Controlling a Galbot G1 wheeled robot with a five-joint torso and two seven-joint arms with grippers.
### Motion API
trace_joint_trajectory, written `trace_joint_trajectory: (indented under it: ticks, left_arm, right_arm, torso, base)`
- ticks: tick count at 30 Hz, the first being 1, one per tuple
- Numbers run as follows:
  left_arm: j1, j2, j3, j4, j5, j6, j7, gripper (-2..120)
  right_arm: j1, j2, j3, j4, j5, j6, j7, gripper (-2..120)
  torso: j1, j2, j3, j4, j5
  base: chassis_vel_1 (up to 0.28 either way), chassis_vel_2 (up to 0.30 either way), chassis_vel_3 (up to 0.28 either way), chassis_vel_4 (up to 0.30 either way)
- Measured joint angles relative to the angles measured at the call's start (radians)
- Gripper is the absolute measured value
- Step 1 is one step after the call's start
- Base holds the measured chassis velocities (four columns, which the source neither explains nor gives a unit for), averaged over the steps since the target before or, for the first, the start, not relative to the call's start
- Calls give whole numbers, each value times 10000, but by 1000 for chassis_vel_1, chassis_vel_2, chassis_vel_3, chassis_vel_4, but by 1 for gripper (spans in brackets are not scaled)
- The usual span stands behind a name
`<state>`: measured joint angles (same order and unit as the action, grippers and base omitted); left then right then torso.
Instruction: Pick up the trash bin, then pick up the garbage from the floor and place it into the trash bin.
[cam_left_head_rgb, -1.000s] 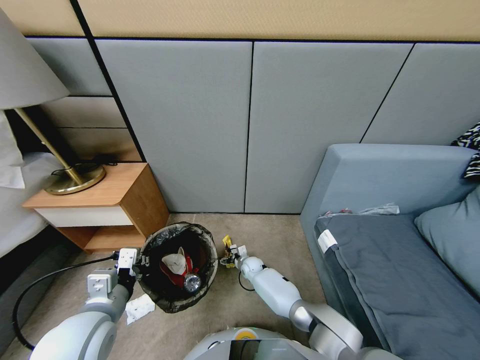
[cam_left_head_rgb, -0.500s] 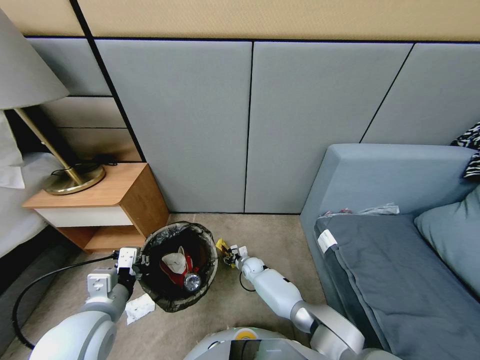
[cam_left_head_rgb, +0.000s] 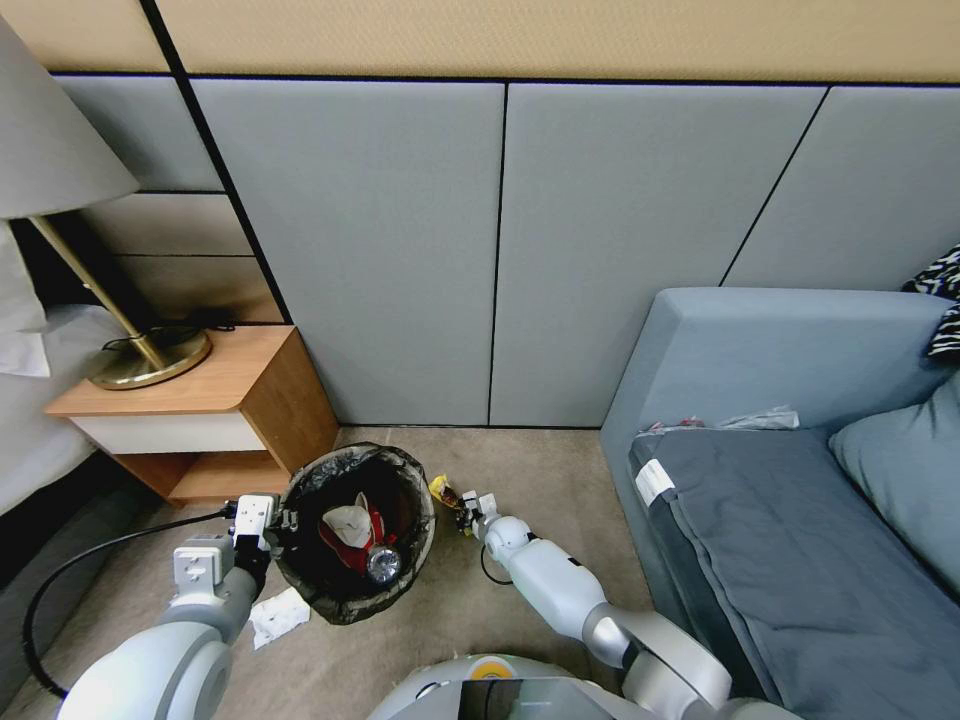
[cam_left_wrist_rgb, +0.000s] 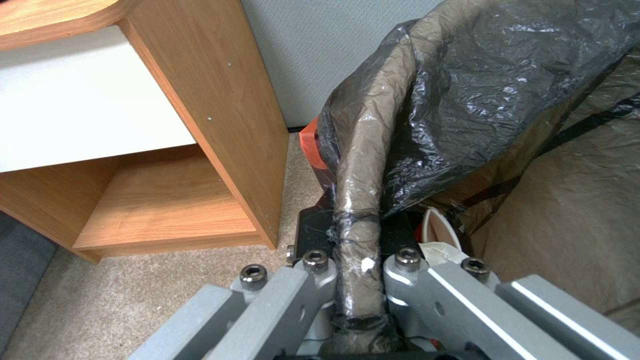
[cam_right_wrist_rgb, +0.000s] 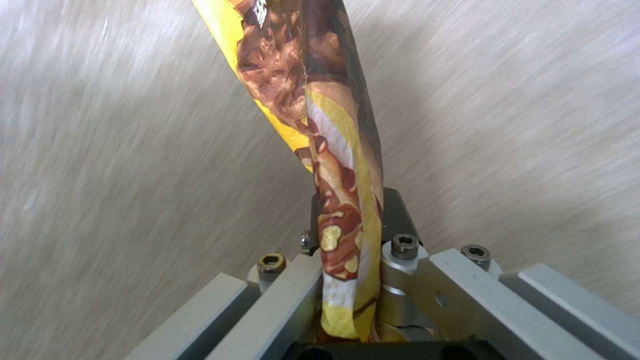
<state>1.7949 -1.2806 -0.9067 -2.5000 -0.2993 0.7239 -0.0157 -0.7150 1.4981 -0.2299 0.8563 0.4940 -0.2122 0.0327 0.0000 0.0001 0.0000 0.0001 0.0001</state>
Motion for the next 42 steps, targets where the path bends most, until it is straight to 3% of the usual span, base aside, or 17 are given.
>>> trace_joint_trajectory:
  ticks: [4, 11, 24, 26, 36, 42]
  left_arm:
    - [-1, 35, -7, 0, -39, 0, 0, 1]
    - [-98, 128, -29, 0, -152, 0, 0, 1]
    - [-118, 26, 42, 0, -145, 16, -31, 1]
    - [-109, 39, 43, 0, -144, 23, -32, 1]
    - [-128, 62, 105, 0, -143, 51, -58, 1]
    - [-99, 73, 108, 0, -145, 66, -66, 1]
  right_arm:
    - [-199, -457, 215, 726, -211, 254, 164, 0]
    - [-1013, -1984, 724, 4617, -21, 23, 581, 0]
    - [-863, -4100, 1542, 8784, 776, -603, 1173, 0]
    - [-712, -4702, 1548, 9984, 1208, -848, 1228, 0]
    - [-516, -5044, 1044, 12251, 2112, -1283, 1395, 0]
    - [366, -5151, 384, 13421, 3075, -1615, 992, 0]
  torso:
    - [0, 0, 0, 0, 1]
    - [0, 0, 0, 0, 2]
    - [0, 0, 0, -1, 1]
    - [0, 0, -1, -1, 1]
    - [0, 0, 0, -1, 1]
    - [0, 0, 0, 0, -1]
  base:
    - [0, 0, 0, 0]
    - [0, 0, 0, 0]
    - [0, 0, 0, 0]
    - [0, 0, 0, 0]
    - [0, 0, 0, 0]
    - [0, 0, 0, 0]
